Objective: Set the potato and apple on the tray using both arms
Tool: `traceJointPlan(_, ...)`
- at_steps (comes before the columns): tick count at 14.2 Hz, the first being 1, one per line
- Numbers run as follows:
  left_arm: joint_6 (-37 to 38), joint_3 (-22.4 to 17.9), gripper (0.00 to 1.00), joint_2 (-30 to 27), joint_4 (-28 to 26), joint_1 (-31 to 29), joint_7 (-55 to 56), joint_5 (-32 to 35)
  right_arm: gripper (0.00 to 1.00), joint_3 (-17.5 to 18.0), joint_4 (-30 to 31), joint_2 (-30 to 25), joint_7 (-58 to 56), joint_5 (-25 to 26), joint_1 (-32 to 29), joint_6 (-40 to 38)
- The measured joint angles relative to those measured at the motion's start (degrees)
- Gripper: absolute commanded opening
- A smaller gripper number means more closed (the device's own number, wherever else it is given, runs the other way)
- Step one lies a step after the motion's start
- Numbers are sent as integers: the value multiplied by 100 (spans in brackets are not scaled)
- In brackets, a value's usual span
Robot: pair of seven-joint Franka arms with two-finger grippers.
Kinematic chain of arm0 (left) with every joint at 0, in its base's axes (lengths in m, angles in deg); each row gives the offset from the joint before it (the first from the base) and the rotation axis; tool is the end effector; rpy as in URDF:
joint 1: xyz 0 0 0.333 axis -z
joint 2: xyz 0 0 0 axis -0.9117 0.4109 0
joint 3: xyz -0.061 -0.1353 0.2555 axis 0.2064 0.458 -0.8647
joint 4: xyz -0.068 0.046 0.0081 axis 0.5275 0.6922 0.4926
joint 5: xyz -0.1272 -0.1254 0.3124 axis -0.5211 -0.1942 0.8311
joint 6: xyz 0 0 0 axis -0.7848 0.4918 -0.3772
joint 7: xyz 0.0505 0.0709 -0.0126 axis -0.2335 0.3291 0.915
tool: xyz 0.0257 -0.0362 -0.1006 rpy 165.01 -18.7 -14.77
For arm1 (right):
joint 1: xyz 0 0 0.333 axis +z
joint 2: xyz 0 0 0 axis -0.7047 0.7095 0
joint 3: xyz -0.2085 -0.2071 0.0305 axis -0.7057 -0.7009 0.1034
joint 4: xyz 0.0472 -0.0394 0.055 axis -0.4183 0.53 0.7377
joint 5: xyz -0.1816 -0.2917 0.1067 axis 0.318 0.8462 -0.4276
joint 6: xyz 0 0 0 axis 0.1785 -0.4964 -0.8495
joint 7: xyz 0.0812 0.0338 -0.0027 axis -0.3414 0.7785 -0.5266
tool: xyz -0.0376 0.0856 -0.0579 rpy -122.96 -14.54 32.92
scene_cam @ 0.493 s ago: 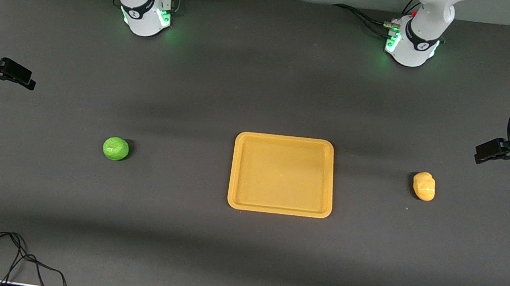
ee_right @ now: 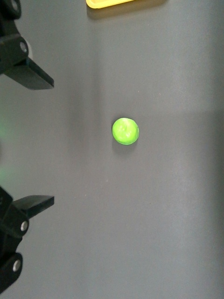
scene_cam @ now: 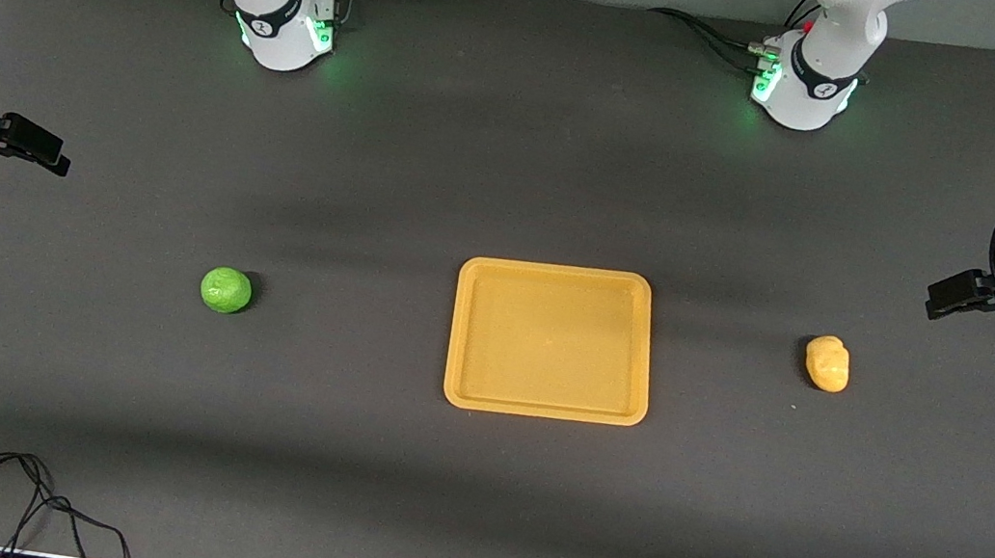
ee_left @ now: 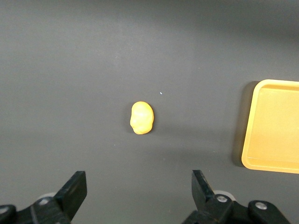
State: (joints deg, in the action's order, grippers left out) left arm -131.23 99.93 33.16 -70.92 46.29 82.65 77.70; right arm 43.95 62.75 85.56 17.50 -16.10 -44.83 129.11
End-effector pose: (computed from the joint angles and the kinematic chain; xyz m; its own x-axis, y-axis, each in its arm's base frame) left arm 0.5403 -0.0079 0.5481 0.9921 0.1238 -0.0189 0.1231 -0.9919 -0.0317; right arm 0.5233 -0.0342 0.5626 0.9958 -0.0385 -0.0828 -0.0398 -0.9991 -0.0142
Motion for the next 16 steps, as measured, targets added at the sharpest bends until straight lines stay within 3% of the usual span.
traceJointPlan(7,-17,0,100,144,-9,12,2,-191,100,0,0,10,0,0,5,2)
traceJointPlan(10,-26,12,100,338,-17,252,10,21,100,0,0,11,0,0,7,10)
traceJointPlan(16,-738,-75,100,1315,-97,275,17,198,100,-3,-1,15,0,0,10,16)
